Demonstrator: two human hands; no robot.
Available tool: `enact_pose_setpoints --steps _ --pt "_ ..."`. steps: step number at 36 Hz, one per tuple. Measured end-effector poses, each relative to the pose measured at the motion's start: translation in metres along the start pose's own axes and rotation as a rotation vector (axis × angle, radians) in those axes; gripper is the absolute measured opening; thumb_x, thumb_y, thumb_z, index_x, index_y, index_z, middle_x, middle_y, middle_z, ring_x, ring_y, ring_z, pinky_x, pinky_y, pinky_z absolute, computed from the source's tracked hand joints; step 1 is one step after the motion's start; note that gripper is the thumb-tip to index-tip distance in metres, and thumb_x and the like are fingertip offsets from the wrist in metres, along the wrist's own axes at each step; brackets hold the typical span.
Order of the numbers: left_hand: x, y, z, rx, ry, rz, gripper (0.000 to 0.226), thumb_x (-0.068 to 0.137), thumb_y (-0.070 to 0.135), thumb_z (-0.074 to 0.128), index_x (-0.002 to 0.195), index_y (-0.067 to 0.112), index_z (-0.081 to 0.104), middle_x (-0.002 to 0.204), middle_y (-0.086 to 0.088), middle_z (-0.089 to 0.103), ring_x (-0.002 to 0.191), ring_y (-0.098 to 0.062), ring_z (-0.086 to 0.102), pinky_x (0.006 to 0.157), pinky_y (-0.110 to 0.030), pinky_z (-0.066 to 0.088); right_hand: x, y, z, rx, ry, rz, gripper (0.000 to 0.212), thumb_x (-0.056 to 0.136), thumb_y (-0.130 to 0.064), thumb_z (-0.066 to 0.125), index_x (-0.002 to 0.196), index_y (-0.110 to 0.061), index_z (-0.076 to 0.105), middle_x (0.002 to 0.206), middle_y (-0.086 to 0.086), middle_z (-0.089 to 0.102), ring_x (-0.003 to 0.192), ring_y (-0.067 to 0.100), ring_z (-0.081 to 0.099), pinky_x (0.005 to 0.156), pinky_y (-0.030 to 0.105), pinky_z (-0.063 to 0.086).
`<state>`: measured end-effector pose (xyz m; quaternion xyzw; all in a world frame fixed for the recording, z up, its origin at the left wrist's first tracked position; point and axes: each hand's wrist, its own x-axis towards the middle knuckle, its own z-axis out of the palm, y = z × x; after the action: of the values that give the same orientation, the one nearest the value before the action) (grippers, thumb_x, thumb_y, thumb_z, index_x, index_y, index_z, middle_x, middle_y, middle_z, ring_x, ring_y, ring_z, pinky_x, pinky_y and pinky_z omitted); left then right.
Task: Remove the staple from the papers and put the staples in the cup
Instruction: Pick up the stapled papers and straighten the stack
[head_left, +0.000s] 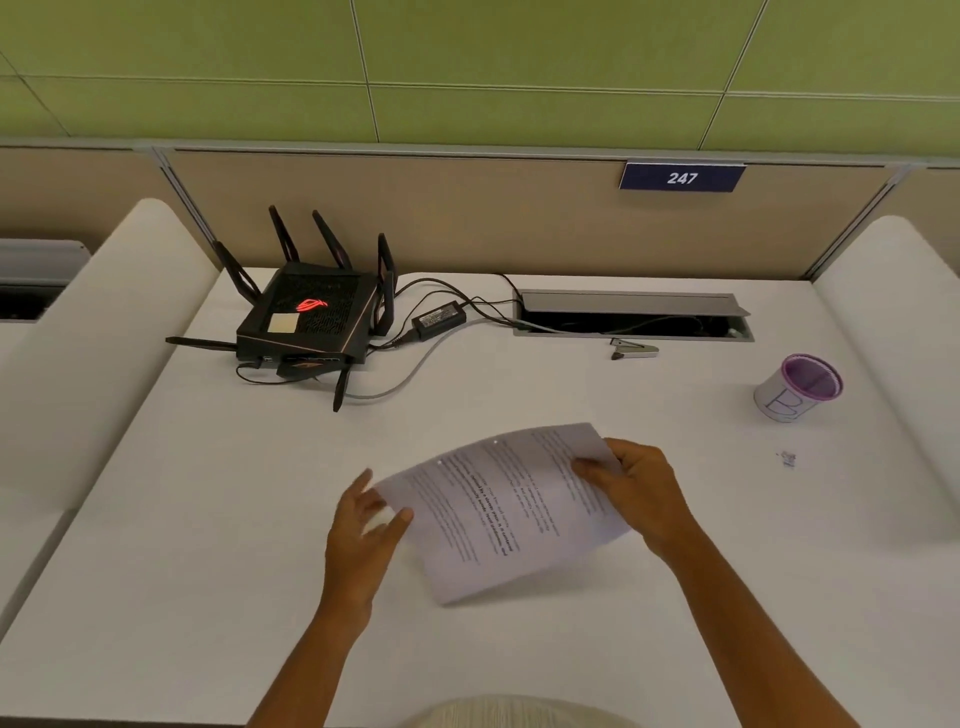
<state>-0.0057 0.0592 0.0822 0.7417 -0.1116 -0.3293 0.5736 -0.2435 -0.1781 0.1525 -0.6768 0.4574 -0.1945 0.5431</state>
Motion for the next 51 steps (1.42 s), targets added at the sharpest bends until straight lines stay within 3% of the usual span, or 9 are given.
enact_pose_setpoints --steps 3,6,11,14,19,26,40,46,51 --pt "0.001 0.009 0.004 0.112 0.003 0.122 0.089 0.089 0.023 0.085 0.162 0.036 0.036 0.163 0.013 0.046 0.147 -0.007 0.043 0.123 -0.034 0.036 0.008 -0.016 -0.006 -0.144 -0.069 -0.033 0.009 0.093 -0.019 0.076 0.100 -0.022 0.082 0.091 -0.008 0.080 0.081 0.012 0.074 0.072 0.025 0.056" --pt "-0.002 0.026 0.019 0.181 -0.105 0.272 0.084 0.090 0.031 0.081 0.161 0.036 0.037 0.164 0.025 0.040 0.151 0.007 0.035 0.118 -0.013 0.029 0.017 -0.031 -0.009 -0.315 -0.130 -0.060 0.007 0.094 -0.022 0.075 0.091 -0.019 0.080 0.085 -0.003 0.078 0.076 0.016 0.073 0.066 0.023 0.053" --pt "-0.002 0.059 0.049 0.215 -0.339 0.339 0.071 0.094 0.040 0.077 0.157 0.039 0.045 0.149 0.031 0.057 0.137 0.014 0.051 0.109 -0.015 0.046 0.027 -0.052 -0.011 -0.507 -0.245 -0.065 0.005 0.094 -0.028 0.075 0.098 -0.026 0.077 0.092 -0.009 0.074 0.079 0.013 0.073 0.067 0.022 0.056" --pt "-0.003 0.076 0.067 0.211 -0.388 0.340 0.054 0.097 0.037 0.075 0.146 0.043 0.053 0.139 0.025 0.066 0.125 0.010 0.062 0.102 -0.011 0.052 0.031 -0.061 -0.011 -0.618 -0.304 -0.071 0.007 0.094 -0.029 0.076 0.099 -0.026 0.076 0.097 -0.004 0.076 0.081 0.013 0.073 0.073 0.027 0.061" --pt "-0.006 0.082 0.083 0.113 -0.408 0.222 0.034 0.102 0.036 0.070 0.135 0.027 0.070 0.121 0.009 0.080 0.105 -0.015 0.079 0.088 -0.039 0.068 0.034 -0.064 -0.012 -0.715 -0.350 -0.074 0.020 0.092 -0.030 0.076 0.108 -0.017 0.079 0.102 0.002 0.078 0.081 0.015 0.073 0.078 0.031 0.064" --pt "-0.011 0.081 0.091 0.064 -0.410 0.109 0.019 0.104 0.032 0.067 0.116 0.021 0.077 0.106 0.004 0.084 0.093 -0.021 0.081 0.080 -0.034 0.068 0.035 -0.066 -0.012 -0.779 -0.397 -0.072 0.024 0.093 -0.027 0.076 0.109 -0.010 0.078 0.103 0.008 0.077 0.088 0.023 0.074 0.085 0.039 0.063" --pt "-0.008 0.074 0.110 0.020 -0.302 0.024 0.015 0.106 0.032 0.065 0.109 0.026 0.079 0.099 0.006 0.084 0.087 -0.020 0.081 0.073 -0.030 0.067 0.054 -0.058 -0.015 -0.744 -0.430 -0.032 0.019 0.089 -0.028 0.080 0.095 -0.010 0.077 0.094 0.006 0.075 0.086 0.024 0.073 0.079 0.039 0.061" --pt "0.000 0.068 0.115 0.013 -0.232 0.005 0.016 0.106 0.034 0.064 0.109 0.029 0.078 0.093 0.005 0.083 0.081 -0.023 0.079 0.069 -0.032 0.067 0.071 -0.058 -0.040 -0.486 -0.443 -0.027 0.020 0.089 -0.044 0.078 0.096 -0.025 0.081 0.093 -0.009 0.079 0.084 0.013 0.075 0.072 0.022 0.059" --pt "0.008 0.062 0.117 0.017 -0.189 -0.014 0.016 0.107 0.034 0.063 0.106 0.030 0.078 0.092 0.005 0.083 0.079 -0.021 0.079 0.067 -0.032 0.066 0.101 -0.030 -0.066 -0.239 -0.298 0.051 0.014 0.090 -0.031 0.079 0.098 -0.020 0.081 0.093 -0.002 0.081 0.085 0.019 0.078 0.086 0.034 0.063"
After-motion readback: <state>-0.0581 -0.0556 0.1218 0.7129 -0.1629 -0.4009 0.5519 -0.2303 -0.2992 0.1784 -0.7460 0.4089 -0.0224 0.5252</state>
